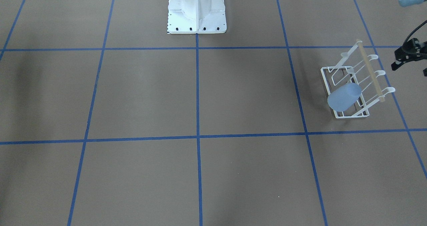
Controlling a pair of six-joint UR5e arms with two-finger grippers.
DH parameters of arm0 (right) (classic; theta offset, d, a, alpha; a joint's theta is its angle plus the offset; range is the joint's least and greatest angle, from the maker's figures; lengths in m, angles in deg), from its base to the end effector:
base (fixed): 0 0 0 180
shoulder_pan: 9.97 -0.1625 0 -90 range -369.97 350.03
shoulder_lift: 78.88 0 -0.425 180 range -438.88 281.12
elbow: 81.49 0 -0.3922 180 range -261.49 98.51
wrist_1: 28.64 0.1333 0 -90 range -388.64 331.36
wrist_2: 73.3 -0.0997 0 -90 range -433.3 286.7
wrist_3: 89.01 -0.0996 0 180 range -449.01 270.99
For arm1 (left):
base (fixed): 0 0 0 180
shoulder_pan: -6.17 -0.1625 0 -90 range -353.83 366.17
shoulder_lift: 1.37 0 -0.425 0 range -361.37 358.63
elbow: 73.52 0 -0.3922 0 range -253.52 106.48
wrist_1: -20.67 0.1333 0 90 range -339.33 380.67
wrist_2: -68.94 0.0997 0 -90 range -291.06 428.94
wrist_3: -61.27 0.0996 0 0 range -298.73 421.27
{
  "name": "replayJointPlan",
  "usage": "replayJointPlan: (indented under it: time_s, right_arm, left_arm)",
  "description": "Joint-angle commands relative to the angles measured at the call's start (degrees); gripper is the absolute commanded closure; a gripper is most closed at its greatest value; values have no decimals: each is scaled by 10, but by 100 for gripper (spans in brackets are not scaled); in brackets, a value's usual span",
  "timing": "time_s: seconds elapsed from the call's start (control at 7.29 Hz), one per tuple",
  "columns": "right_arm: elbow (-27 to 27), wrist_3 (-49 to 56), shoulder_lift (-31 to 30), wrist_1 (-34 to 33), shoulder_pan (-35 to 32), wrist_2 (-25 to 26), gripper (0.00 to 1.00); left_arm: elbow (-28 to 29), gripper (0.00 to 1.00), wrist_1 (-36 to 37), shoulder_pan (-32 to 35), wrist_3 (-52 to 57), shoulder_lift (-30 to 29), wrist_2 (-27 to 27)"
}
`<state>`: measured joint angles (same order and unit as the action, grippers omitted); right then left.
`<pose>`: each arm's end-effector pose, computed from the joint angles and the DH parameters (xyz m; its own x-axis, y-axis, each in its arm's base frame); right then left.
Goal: Hang cup on cup holder
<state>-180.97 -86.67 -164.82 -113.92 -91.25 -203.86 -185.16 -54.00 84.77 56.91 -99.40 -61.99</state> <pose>-0.0126 -0.5340 0.5352 0.7136 -0.3546 0.6042 0.1733 0.9250 0.3383 0.0352 -0.5187 0.4374 0.7210 0.2353 -0.6517 -0.1371 0.9704 0.1987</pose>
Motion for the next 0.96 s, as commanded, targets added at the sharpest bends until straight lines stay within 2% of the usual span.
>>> replayJointPlan:
  time_s: [0.0,0.27,0.41,0.55,0.69,0.82]
  right_arm:
    - [-55,8,-22,-65,-43,-35,0]
    - [-56,26,-31,-73,-44,-30,0]
    - [-56,28,-42,-86,-44,-22,0]
    - [-56,24,-51,-98,-48,-21,0]
    - [-53,21,-49,-120,-52,-20,0]
    - [-48,20,-42,-121,-60,-17,0]
  left_arm:
    - [16,2,-23,9,40,33,49]
    - [29,2,-47,9,35,50,45]
    - [46,2,-49,12,32,55,2]
    - [74,2,-53,42,34,56,-32]
    - [100,2,-75,71,36,55,-34]
    - [90,2,-108,74,33,57,-35]
